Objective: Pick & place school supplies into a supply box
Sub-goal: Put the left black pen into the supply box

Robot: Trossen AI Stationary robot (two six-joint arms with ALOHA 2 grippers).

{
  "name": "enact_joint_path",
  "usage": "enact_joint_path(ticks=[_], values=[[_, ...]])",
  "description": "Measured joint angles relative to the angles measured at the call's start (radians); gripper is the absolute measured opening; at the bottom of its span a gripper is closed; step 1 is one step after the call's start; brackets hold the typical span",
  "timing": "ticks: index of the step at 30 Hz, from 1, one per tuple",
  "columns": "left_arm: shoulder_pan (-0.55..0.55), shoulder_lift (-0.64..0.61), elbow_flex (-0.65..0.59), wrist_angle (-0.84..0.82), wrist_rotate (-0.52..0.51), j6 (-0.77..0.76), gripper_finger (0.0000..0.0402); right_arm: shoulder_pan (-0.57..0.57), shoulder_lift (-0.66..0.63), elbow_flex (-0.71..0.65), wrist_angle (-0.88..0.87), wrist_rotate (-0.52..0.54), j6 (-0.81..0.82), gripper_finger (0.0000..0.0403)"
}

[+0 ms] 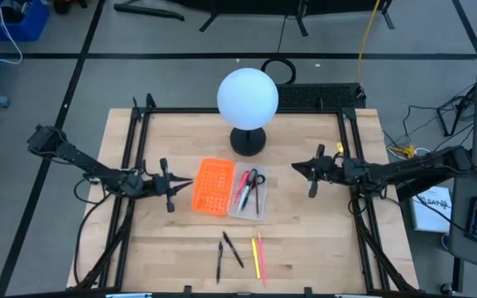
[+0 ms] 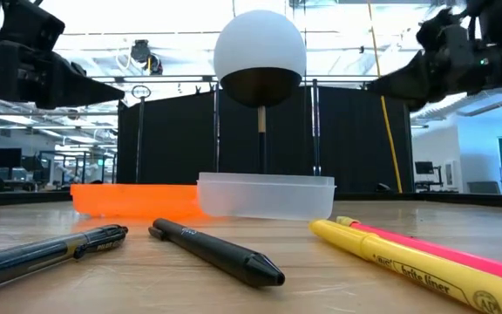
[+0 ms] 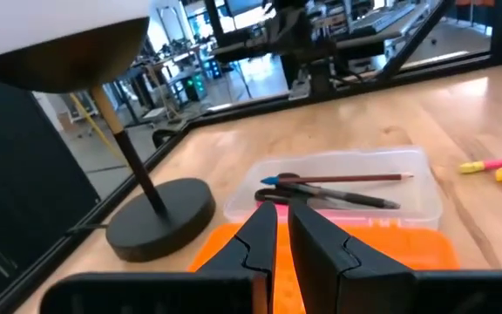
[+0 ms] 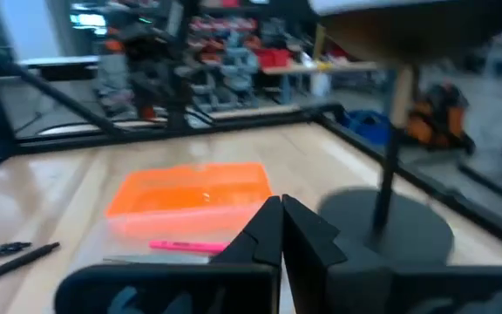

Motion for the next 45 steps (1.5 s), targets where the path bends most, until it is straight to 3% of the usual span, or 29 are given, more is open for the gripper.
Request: enact_joint_path(ticks=[7, 17, 25, 30, 35, 42, 45], values=[[0.010, 0.000, 0.000, -0.011, 0.000, -0.015, 0.0042, 0.000, -0.024, 0.000, 0.014, -0.210, -0.091, 0.0003], [0.010, 0.000, 0.000, -0.007, -0.013, -0.030, 0.0042, 0.000, -0.026, -0.120, 0.300, -0.210, -0.106, 0.0004], [0.010, 0.000, 0.000, -0.015, -0.001, -0.221, 0.0042, 0.003, -0.023, -0.124, 0.333, -0.209, -0.136, 0.0004], [0.010, 0.001, 0.000, -0.133, 0.004, -0.424, 0.0042, 0.003, -0.017, -0.125, 0.306, -0.209, -0.139, 0.0004], [0.010, 0.001, 0.000, -0.268, 0.008, -0.511, 0.0042, 0.002, -0.014, -0.126, 0.300, -0.207, -0.143, 0.0004], [0.010, 0.001, 0.000, -0.293, -0.004, -0.562, 0.0042, 0.002, -0.014, -0.127, 0.298, -0.206, -0.143, 0.0004], [0.010, 0.001, 0.000, -0.298, 0.059, -0.469, 0.0042, 0.002, -0.014, -0.127, 0.300, -0.206, -0.144, 0.0004]])
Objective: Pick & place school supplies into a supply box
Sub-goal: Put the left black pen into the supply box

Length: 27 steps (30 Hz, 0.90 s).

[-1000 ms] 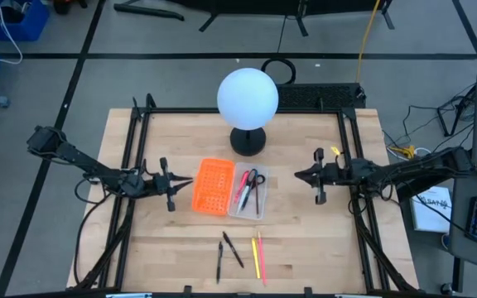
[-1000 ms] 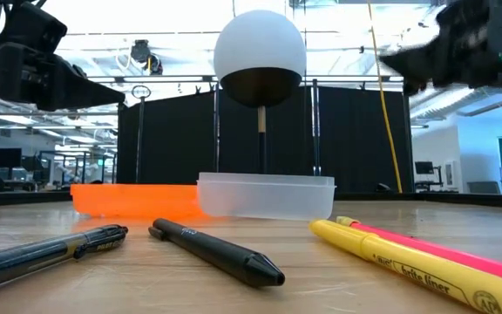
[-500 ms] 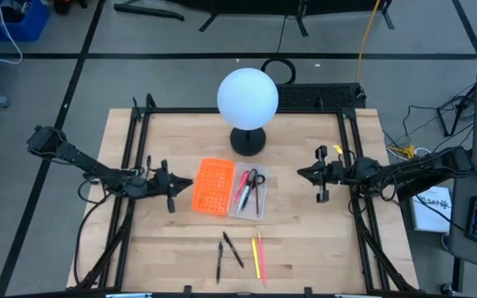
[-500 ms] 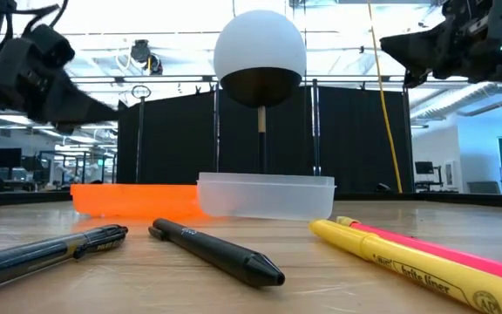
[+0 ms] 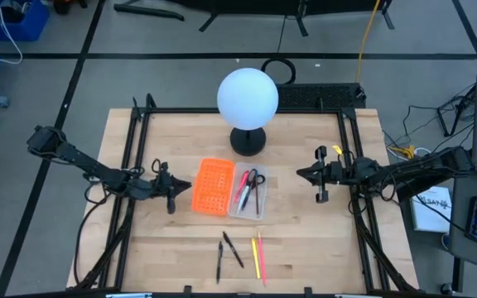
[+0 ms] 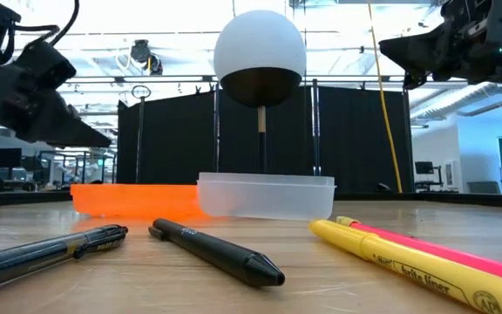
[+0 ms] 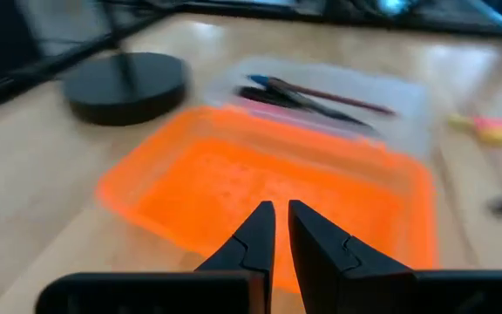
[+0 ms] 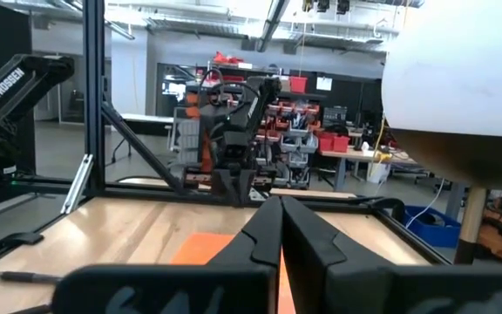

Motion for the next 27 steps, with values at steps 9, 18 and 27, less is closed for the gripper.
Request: enact_joint_path(ticks=[9, 18, 27], values=[[-0.028, 0.039, 0.142, -0.193, 0.079, -0.222, 0.0042, 0.000, 0.000, 0.000, -0.037, -0.001, -0.014, 0.0004], [-0.203, 0.326, 0.716, -0.798, -0.204, -0.408, 0.0042, 0.000, -0.001, 0.000, -0.048, -0.003, 0.008, 0.0004], [-0.284, 0.687, 1.211, -1.314, -0.047, -1.083, 0.0042, 0.001, -0.001, -0.001, -0.073, -0.006, 0.034, 0.0004]])
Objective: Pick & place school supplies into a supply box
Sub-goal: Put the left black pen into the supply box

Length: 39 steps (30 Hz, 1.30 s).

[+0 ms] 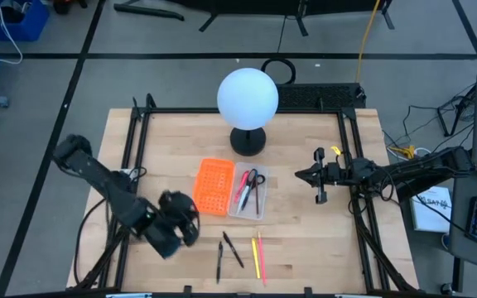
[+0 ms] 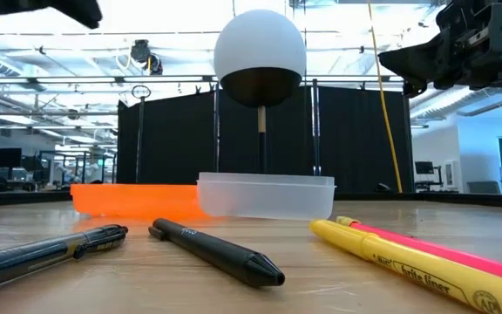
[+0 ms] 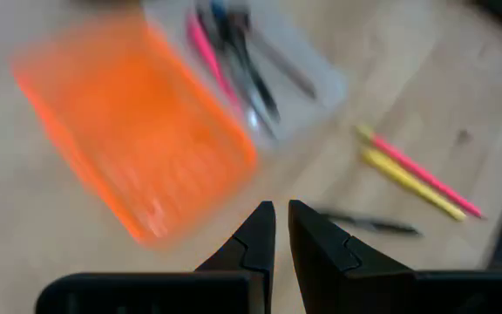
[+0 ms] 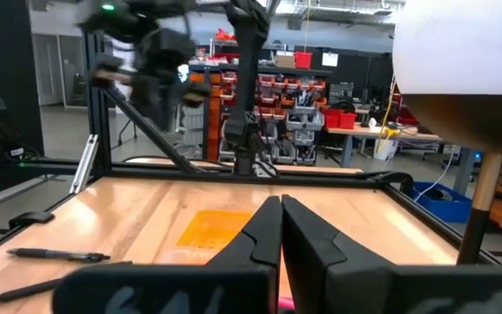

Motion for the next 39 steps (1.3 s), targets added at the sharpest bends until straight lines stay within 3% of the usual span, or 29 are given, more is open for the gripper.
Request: enact_joint_path(ticks=[4, 8, 11, 17, 21, 28, 32, 39], values=[[-0.019, 0.181, 0.130, -0.023, 0.148, -0.156, 0.0042, 0.000, 0.000, 0.000, 0.000, -0.001, 0.000, 0.0004], [-0.034, 0.353, 0.232, -0.011, 0.174, -0.289, 0.0042, 0.000, 0.000, 0.000, -0.005, -0.001, 0.000, 0.0004], [-0.032, 0.463, 0.294, -0.013, 0.191, -0.300, 0.0042, 0.000, 0.000, 0.000, -0.005, -0.001, 0.000, 0.0004], [-0.007, 0.581, 0.358, -0.002, 0.338, -0.241, 0.0042, 0.001, 0.000, 0.000, -0.005, -0.002, 0.001, 0.0004], [0.011, 0.617, 0.358, 0.048, 0.456, -0.225, 0.0042, 0.001, 0.000, 0.000, -0.005, -0.002, 0.000, 0.0004], [0.013, 0.621, 0.359, 0.093, 0.496, -0.225, 0.0054, 0.001, 0.000, 0.000, -0.019, -0.002, -0.008, 0.0004], [0.017, 0.623, 0.359, 0.141, 0.580, -0.336, 0.0096, 0.001, 0.000, 0.000, -0.032, -0.002, -0.026, 0.0004], [0.043, 0.625, 0.359, 0.159, 0.608, -0.319, 0.0189, 0.001, 0.000, 0.000, -0.032, -0.002, -0.016, 0.0004]])
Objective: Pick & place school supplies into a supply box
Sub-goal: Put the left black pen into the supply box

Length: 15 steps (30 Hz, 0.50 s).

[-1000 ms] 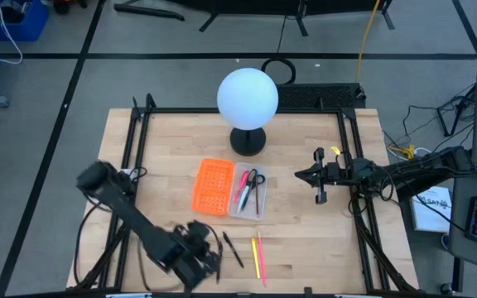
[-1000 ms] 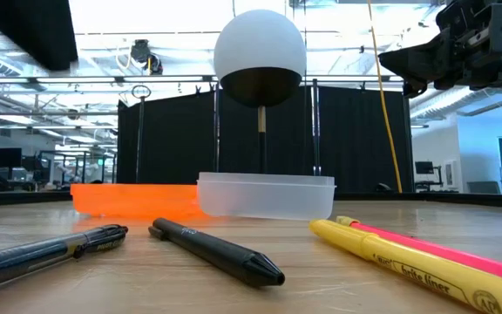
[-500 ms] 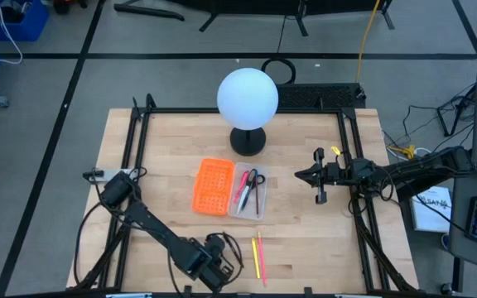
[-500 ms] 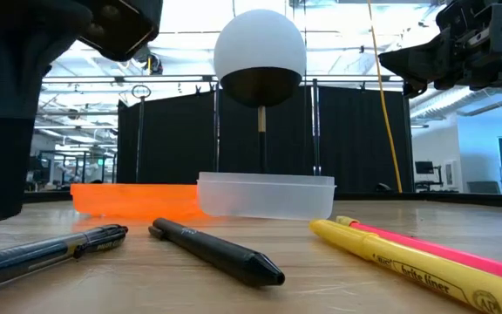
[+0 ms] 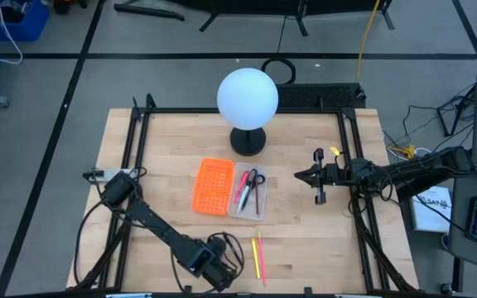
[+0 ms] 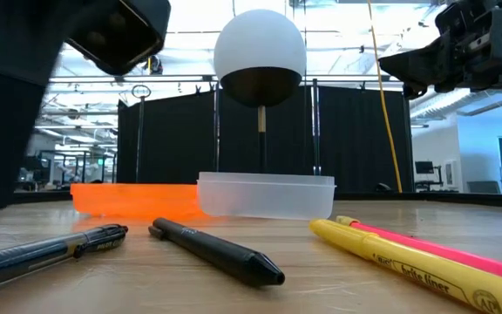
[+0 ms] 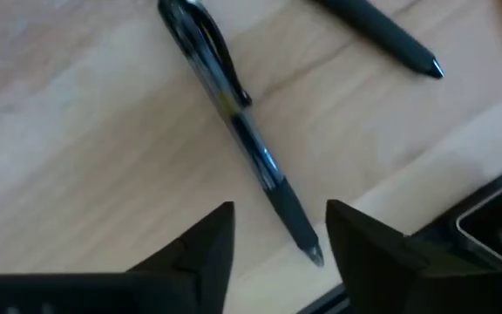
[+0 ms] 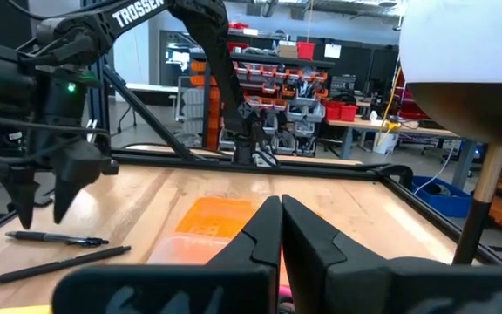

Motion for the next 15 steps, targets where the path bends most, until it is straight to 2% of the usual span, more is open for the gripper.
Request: enact_joint_path(ticks=[4, 15], values=[[0.018, 0.000, -0.005, 0.014, -0.005, 0.018, 0.0210, 0.000, 0.000, 0.000, -0.001, 0.000, 0.017, 0.0004], [0.041, 0.047, -0.005, 0.038, 0.022, 0.033, 0.0212, 0.000, 0.000, 0.000, -0.005, 0.000, 0.017, 0.0004]])
